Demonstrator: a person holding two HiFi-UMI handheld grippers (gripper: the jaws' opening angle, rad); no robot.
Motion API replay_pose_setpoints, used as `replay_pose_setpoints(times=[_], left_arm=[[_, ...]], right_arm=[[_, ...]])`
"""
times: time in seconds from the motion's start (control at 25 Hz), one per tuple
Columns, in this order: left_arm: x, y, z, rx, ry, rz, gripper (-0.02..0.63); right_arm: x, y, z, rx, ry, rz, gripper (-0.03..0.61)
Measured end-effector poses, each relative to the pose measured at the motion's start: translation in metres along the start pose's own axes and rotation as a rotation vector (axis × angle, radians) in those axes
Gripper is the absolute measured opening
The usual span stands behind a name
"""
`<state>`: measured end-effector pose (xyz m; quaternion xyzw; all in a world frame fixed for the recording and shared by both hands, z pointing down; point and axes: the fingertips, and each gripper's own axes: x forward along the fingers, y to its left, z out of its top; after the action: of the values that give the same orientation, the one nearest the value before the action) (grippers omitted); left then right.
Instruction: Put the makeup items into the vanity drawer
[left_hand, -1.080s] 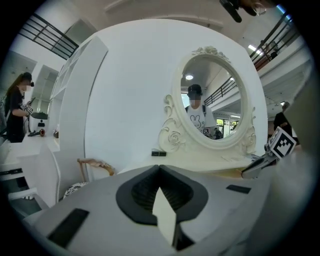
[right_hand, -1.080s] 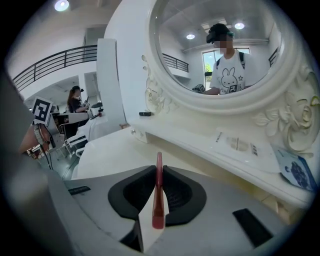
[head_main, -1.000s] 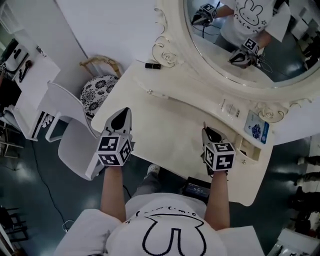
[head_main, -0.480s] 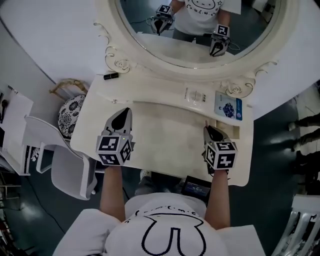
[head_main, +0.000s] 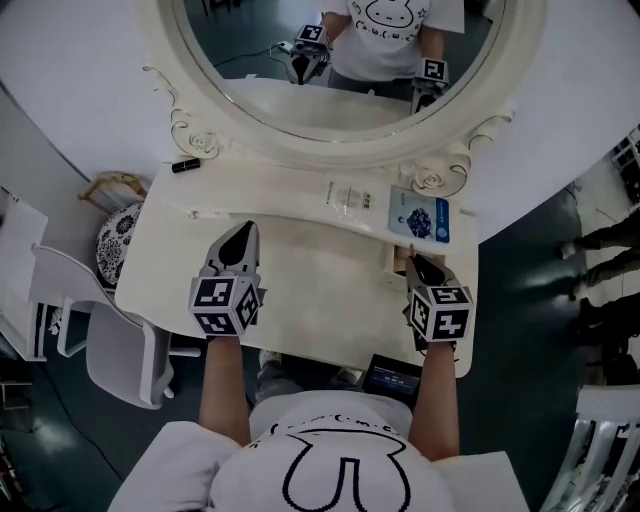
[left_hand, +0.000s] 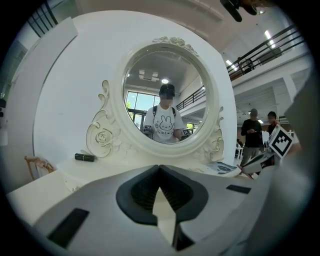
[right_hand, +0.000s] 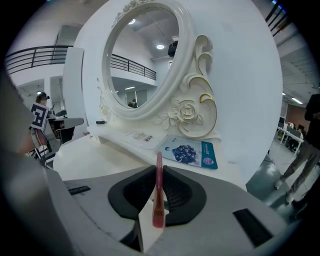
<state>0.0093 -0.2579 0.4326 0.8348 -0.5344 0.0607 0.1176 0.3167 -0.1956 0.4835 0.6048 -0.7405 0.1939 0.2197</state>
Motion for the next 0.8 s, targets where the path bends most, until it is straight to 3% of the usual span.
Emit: replay_pose_setpoints(times=[0.44, 0.8], left_arm=[[0.004, -0.034, -0.027, -0.065, 0.006, 0.108, 0.008], [-0.033, -0.034, -0.050, -0.113, 0.025, 0.271, 0.008]], right_arm=[[0.015, -0.021, -0.010, -0.161, 0.076, 0.159, 0.044], [0.028, -0.013, -0.026, -0.253, 0.123, 0.318, 0.044]])
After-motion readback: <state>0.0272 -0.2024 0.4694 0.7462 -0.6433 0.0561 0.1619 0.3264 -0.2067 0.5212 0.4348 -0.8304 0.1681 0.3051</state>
